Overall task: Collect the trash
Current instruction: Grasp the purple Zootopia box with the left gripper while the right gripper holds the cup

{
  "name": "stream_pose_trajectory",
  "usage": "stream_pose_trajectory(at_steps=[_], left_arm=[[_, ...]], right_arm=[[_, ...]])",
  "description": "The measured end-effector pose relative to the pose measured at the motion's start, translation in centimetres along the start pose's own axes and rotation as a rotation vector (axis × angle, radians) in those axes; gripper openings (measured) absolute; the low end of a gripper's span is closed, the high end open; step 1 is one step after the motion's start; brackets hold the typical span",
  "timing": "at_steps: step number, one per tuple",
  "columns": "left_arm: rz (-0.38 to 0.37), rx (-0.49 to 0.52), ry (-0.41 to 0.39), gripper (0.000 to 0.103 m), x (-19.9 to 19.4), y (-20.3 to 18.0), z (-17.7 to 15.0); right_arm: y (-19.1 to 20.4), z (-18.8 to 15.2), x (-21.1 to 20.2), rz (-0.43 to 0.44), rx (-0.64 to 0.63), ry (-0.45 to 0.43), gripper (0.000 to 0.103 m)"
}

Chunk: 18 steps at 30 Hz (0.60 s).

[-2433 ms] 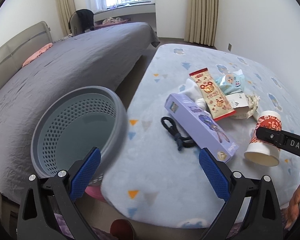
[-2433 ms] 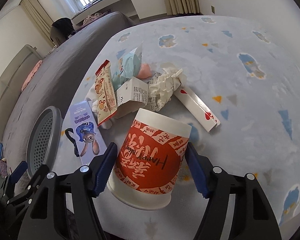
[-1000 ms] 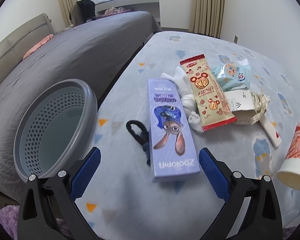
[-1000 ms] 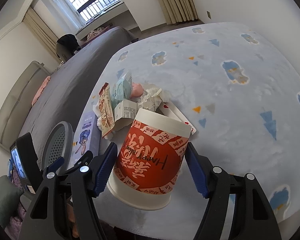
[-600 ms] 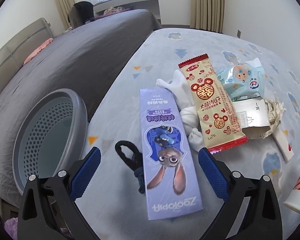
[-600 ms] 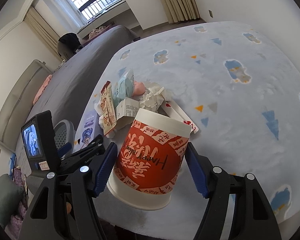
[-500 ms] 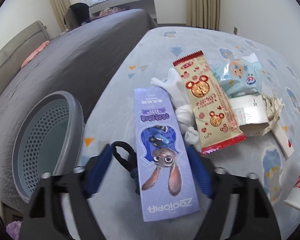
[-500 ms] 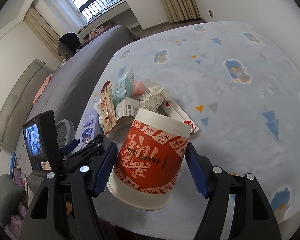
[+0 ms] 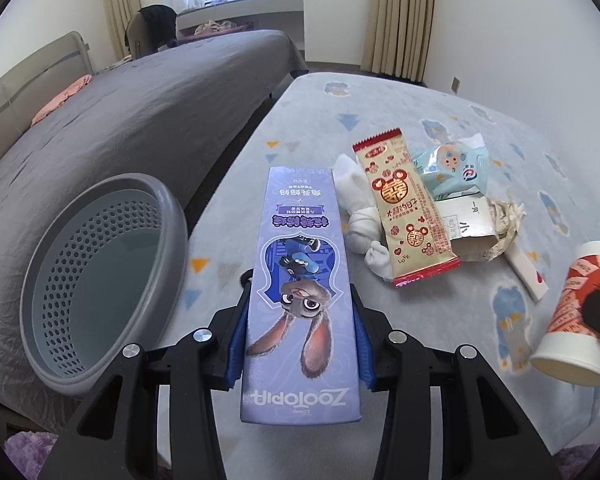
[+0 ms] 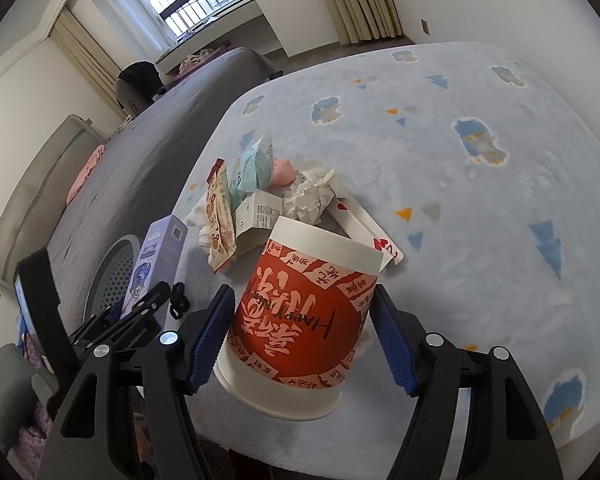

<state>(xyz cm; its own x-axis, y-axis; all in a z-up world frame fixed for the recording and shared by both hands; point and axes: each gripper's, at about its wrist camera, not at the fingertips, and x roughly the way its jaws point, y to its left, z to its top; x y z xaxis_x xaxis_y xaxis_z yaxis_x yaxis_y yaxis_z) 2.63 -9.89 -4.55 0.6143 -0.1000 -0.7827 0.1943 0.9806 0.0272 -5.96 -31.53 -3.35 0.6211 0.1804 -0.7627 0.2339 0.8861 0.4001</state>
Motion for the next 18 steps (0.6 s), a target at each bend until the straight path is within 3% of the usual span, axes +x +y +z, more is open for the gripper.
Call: stream_pose_trajectory(at_steps=[10, 18], left_arm=[[0.002, -0.044, -0.052, 0.042, -4.6, 4.0, -1.1], [0.032, -0.083, -0.091, 0.042, -7.0, 8.2, -1.2]], right_arm=[[1.8, -0.1, 1.3, -0.035, -0.032, 0.01, 0.067], [6.0, -0.2, 3.2, -0.016, -0.084, 0.043, 0.067]])
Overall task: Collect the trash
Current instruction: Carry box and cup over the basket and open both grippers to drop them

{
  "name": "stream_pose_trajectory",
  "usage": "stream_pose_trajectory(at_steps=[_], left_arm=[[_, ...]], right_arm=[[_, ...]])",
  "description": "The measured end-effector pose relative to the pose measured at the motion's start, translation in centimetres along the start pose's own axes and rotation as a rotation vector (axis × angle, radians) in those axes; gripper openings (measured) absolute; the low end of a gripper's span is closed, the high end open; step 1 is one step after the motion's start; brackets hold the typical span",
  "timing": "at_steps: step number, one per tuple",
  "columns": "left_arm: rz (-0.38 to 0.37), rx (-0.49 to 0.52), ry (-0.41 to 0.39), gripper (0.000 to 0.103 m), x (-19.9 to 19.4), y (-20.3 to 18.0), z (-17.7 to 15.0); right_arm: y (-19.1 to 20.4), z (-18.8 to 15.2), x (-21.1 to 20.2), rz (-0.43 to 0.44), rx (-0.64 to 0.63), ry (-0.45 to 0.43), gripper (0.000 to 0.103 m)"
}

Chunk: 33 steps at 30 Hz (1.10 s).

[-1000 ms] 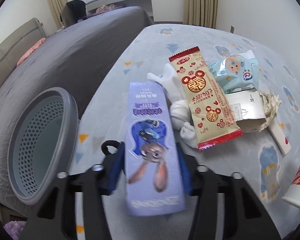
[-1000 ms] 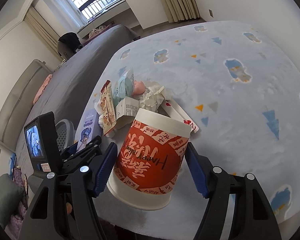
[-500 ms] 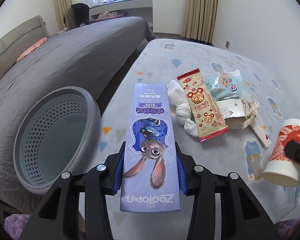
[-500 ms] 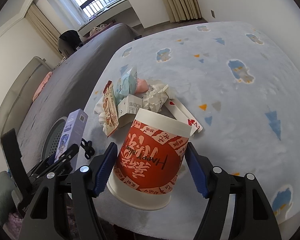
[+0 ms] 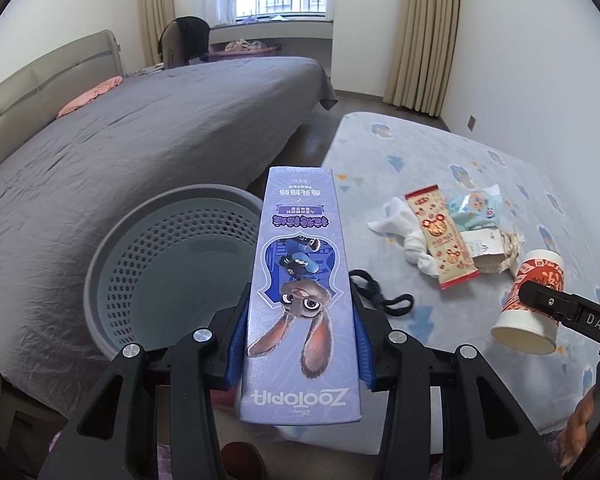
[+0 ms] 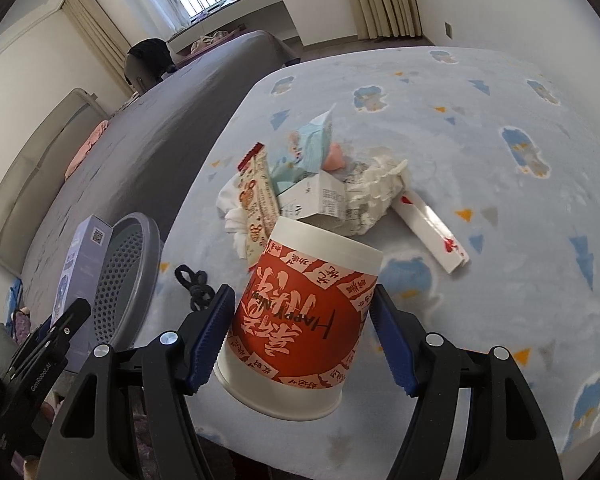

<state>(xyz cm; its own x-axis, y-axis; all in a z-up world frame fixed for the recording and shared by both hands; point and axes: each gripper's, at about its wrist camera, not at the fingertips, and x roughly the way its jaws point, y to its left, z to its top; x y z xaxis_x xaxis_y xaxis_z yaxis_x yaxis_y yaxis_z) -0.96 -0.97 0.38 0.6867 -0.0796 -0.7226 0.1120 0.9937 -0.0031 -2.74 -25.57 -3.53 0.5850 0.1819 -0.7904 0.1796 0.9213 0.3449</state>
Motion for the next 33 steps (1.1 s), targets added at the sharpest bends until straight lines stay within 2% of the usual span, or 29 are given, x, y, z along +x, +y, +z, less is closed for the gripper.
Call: stream_pose_trajectory(at_steps=[12, 20, 25, 33], left_arm=[[0.066, -0.088, -0.024, 0.042, -0.5, 9.8, 1.5], [0.096, -0.118, 0.002, 0.042, 0.9, 13.7, 1.9], [0.101, -0.129, 0.035, 0.043, 2.4, 15.1, 1.5], [0.103, -0.138, 0.073, 0.043, 4.0, 16.0, 0.8]], right_arm=[[12.0, 1.8, 3.0, 0.098, -0.165, 0.041, 0.067], [19.0, 3.4, 5.5, 0.144, -0.292, 0.056, 0.067], [21.4, 3.6, 7.9, 0.221, -0.347, 0.095, 0.067], [23.0, 3.3, 10.7, 0.284, -0.372, 0.145, 0.067]])
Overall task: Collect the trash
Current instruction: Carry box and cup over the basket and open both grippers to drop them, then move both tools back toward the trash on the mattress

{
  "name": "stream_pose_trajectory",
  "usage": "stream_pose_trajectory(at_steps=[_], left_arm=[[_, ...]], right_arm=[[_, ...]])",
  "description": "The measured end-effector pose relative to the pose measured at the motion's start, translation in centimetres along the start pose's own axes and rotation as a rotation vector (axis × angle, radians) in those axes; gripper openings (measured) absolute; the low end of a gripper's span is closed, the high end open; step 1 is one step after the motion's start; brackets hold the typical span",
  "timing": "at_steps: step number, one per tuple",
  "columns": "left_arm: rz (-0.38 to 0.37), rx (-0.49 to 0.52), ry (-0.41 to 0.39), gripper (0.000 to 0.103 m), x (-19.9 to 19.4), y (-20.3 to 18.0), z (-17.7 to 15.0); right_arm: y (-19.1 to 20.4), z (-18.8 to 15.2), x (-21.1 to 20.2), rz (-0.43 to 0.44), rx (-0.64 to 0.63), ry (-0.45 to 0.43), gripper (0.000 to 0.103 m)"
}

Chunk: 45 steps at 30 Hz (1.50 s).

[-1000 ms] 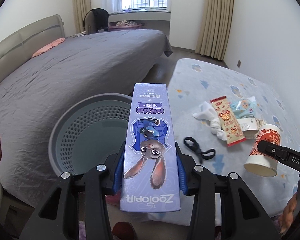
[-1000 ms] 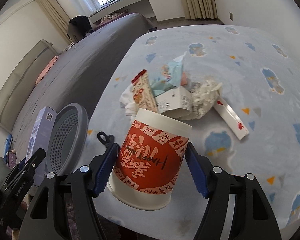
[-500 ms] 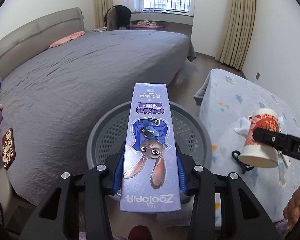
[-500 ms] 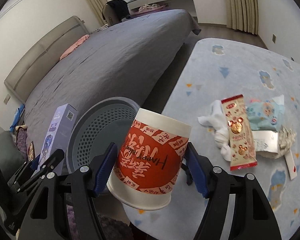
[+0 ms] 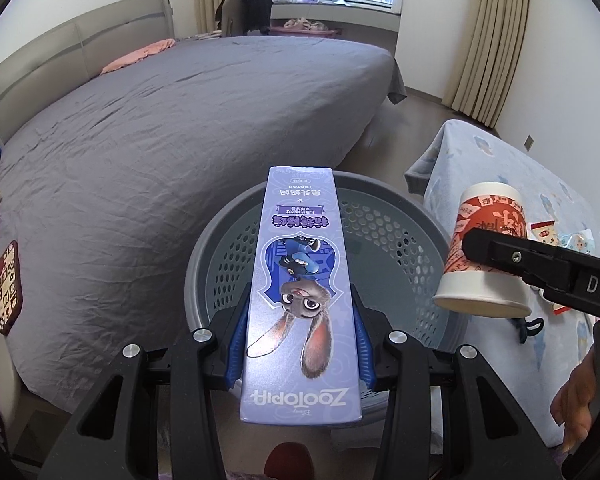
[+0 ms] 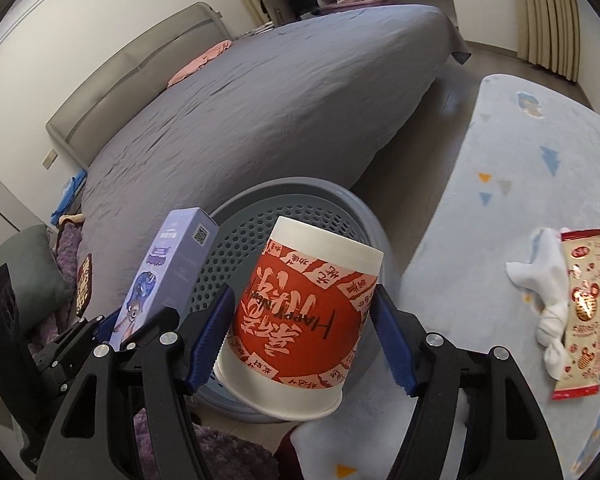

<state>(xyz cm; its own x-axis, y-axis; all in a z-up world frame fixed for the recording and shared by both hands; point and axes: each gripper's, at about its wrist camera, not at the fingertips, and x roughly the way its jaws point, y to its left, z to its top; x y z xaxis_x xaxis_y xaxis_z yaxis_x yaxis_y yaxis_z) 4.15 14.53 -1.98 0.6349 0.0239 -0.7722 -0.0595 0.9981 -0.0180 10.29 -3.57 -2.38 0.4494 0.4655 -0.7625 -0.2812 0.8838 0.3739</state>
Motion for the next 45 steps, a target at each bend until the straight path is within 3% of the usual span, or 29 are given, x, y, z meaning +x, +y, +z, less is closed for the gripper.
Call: stream_pose_trajectory(at_steps=[5, 7, 8, 29, 33, 45], left_arm=[[0.008, -0.023, 0.004, 0.046, 0.3, 0.7, 0.0], [0.013, -0.029, -0.002, 0.062, 0.2, 0.9, -0.1], [0.017, -0.03, -0.009, 0.064, 0.1, 1.0, -0.1], [0.052, -0.054, -0.039, 0.07, -0.4, 1.5, -0.1], [0.066, -0.057, -0.049, 0.079, -0.5, 1.5, -0.1], [0.069, -0.067, -0.075, 0.093, -1.1, 1.5, -0.1]], right_arm=[[0.1, 0.2, 0.9, 0.02, -0.001, -0.001, 0.067], [0.1, 0.3, 1.0, 0.015, -0.004, -0.001, 0.069], [0.3, 0.3, 1.1, 0.009, -0.006, -0.008, 0.076], [1.2, -0.6, 0.4, -0.057, -0.058, -0.054, 0.078], [1.1, -0.9, 0.1, -0.06, -0.05, -0.063, 0.078], [0.9, -1.9, -1.1, -0.089, -0.049, -0.088, 0.078]])
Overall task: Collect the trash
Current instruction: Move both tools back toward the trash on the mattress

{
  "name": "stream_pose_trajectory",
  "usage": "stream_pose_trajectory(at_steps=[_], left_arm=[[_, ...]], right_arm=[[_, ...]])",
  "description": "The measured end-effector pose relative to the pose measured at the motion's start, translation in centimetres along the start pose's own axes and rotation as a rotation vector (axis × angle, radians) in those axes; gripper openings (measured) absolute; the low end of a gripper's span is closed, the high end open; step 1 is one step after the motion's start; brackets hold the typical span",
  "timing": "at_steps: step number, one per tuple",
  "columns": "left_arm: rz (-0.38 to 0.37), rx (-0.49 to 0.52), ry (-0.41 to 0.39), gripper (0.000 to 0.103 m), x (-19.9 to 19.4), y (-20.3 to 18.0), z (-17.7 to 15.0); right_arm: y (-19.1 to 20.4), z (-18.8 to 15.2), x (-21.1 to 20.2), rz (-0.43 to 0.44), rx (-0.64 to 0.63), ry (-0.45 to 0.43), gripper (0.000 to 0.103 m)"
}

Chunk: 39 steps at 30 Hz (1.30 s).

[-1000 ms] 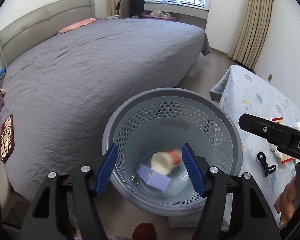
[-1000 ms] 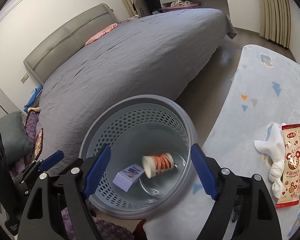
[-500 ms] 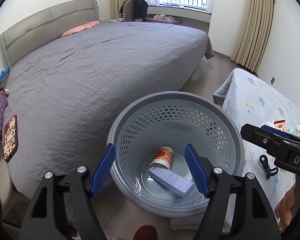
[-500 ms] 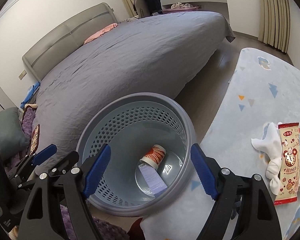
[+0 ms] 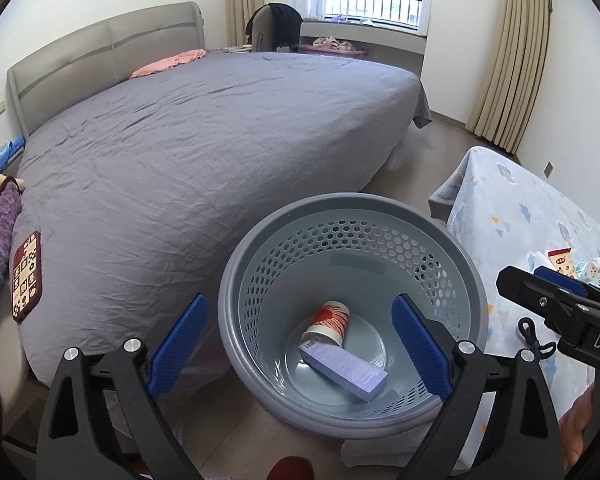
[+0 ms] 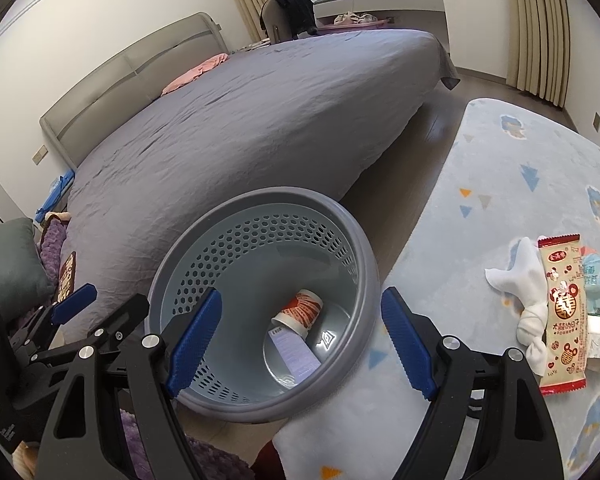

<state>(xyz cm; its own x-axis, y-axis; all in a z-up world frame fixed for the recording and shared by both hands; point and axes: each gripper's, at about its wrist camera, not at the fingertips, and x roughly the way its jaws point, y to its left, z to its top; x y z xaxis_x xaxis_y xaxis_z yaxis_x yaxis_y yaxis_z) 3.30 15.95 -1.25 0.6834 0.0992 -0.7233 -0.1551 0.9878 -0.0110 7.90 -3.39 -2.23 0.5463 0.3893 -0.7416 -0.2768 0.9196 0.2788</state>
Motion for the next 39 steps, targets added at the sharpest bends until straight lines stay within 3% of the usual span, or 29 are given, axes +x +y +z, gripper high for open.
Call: stream_pose_trajectory(at_steps=[9, 18, 39], left_arm=[[-0.005, 0.007, -0.021, 0.096, -0.5, -0.4, 0.0], [-0.013, 0.041, -0.037, 0.096, -1.1, -2.1, 0.0], [-0.139, 0.153, -0.017, 0.096, -3.0, -11.7, -1.7]], right_arm=[[-1.9, -1.2, -1.7, -0.047, 0.016, -0.016, 0.078], [-6.2, -1.9, -5.4, -0.107, 0.079, -0.097, 0.083], [-16.3, -6.0, -14.1, -0.226, 0.203, -0.206, 0.083]])
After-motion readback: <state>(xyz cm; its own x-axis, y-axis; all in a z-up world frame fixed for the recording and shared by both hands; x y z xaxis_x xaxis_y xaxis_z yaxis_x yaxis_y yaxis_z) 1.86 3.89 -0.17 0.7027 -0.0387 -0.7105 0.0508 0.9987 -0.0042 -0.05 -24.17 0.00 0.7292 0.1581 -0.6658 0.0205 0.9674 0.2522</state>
